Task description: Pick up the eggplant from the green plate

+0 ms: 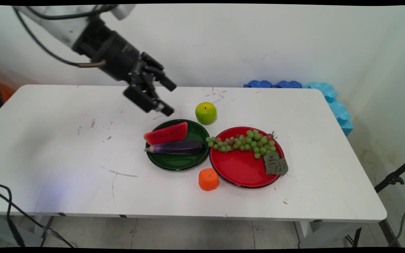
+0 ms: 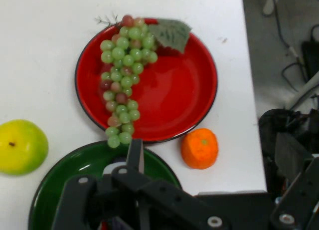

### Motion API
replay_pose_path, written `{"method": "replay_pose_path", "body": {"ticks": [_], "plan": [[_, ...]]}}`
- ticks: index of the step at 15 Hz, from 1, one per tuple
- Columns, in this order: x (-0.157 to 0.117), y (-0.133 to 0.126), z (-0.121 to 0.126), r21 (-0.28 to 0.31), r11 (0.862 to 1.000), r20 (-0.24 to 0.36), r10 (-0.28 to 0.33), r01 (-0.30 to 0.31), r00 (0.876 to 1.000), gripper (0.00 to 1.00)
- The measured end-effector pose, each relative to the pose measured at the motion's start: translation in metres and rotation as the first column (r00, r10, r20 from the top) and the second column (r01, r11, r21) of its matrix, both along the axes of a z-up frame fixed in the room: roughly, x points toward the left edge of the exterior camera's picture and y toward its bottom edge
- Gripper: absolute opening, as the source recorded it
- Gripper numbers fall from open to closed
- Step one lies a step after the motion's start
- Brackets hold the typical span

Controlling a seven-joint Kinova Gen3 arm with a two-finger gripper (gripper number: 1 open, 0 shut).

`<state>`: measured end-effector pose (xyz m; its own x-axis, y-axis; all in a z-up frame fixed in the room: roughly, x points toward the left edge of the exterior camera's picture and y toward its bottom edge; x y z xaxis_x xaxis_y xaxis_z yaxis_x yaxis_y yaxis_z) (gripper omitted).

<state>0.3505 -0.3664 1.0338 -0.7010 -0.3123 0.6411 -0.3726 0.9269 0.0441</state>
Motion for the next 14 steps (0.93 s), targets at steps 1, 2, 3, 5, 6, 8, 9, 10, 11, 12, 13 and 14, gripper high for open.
{"method": "replay_pose_path", "body": {"ticks": [1, 2, 3, 5, 6, 8, 9, 10, 11, 12, 13, 14], "plan": [[-0.007, -0.004, -0.004, -0.003, 1.0, 0.014, 0.009, -0.008, 1.0, 1.0], [-0.015, -0.008, -0.009, -0.004, 1.0, 0.029, 0.015, -0.015, 0.999, 1.0], [-0.02, -0.011, -0.013, -0.005, 1.0, 0.039, 0.021, -0.021, 0.999, 1.0], [-0.033, -0.019, -0.03, -0.008, 0.999, 0.081, 0.042, -0.042, 0.996, 1.0], [-0.039, -0.024, -0.039, -0.01, 0.999, 0.105, 0.054, -0.054, 0.993, 1.0], [-0.048, -0.032, -0.059, -0.014, 0.997, 0.149, 0.08, -0.079, 0.986, 1.0], [-0.051, -0.037, -0.069, -0.016, 0.996, 0.172, 0.094, -0.092, 0.981, 1.0], [-0.054, -0.041, -0.079, -0.017, 0.994, 0.194, 0.106, -0.104, 0.975, 1.0], [-0.056, -0.045, -0.089, -0.016, 0.993, 0.215, 0.116, -0.115, 0.97, 1.0], [-0.057, -0.048, -0.098, -0.015, 0.992, 0.233, 0.123, -0.123, 0.965, 1.0], [-0.058, -0.05, -0.106, -0.013, 0.992, 0.25, 0.128, -0.129, 0.96, 1.0], [-0.058, -0.051, -0.111, -0.011, 0.991, 0.26, 0.129, -0.131, 0.957, 1.0]]}}
